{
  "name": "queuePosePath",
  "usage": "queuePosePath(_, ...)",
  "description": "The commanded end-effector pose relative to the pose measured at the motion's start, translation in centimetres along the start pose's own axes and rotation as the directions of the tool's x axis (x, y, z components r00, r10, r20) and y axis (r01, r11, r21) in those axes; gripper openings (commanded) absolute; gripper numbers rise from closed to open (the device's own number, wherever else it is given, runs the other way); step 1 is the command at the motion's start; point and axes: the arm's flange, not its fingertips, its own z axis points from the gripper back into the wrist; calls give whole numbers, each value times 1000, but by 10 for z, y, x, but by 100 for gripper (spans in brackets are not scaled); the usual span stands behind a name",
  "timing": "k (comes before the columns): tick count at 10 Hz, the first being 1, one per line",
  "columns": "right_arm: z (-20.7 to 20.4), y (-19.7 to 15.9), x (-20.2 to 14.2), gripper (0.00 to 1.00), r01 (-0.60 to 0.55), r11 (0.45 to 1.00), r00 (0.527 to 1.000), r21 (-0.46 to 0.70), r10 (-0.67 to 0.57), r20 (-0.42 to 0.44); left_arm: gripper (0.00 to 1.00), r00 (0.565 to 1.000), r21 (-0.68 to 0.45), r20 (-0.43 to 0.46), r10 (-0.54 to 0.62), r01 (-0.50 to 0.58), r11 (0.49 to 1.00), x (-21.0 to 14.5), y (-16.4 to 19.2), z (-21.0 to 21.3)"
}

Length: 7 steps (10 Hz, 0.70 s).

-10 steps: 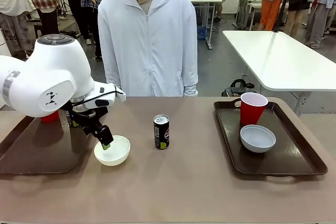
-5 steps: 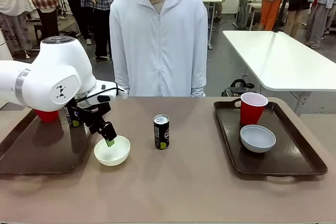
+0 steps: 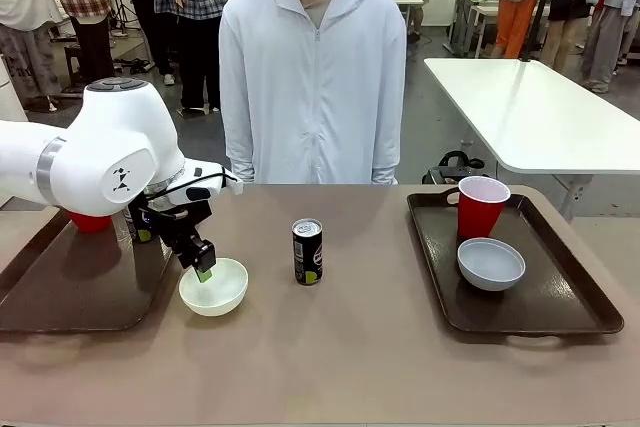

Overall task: Prepare tableware on both trays.
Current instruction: Pick up a Picnic Bowl from the table and place it on a Handle tray.

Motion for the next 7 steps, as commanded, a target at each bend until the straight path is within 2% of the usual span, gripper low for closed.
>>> queuePosePath(1, 0, 2, 1, 100, 22, 1000, 1000, -1, -22, 7, 0, 1000, 0, 7, -18, 18, 1000, 2, 7, 1)
queuePosePath(2, 0, 2, 1, 100, 22, 1000, 1000, -1, -22, 7, 2, 1000, 3, 7, -14, 14, 1000, 2, 8, 3)
queuePosePath(7, 0, 2, 1, 100, 22, 1000, 1000, -1, -22, 7, 0, 1000, 30, -3, -19, 19, 999, -6, 5, 12)
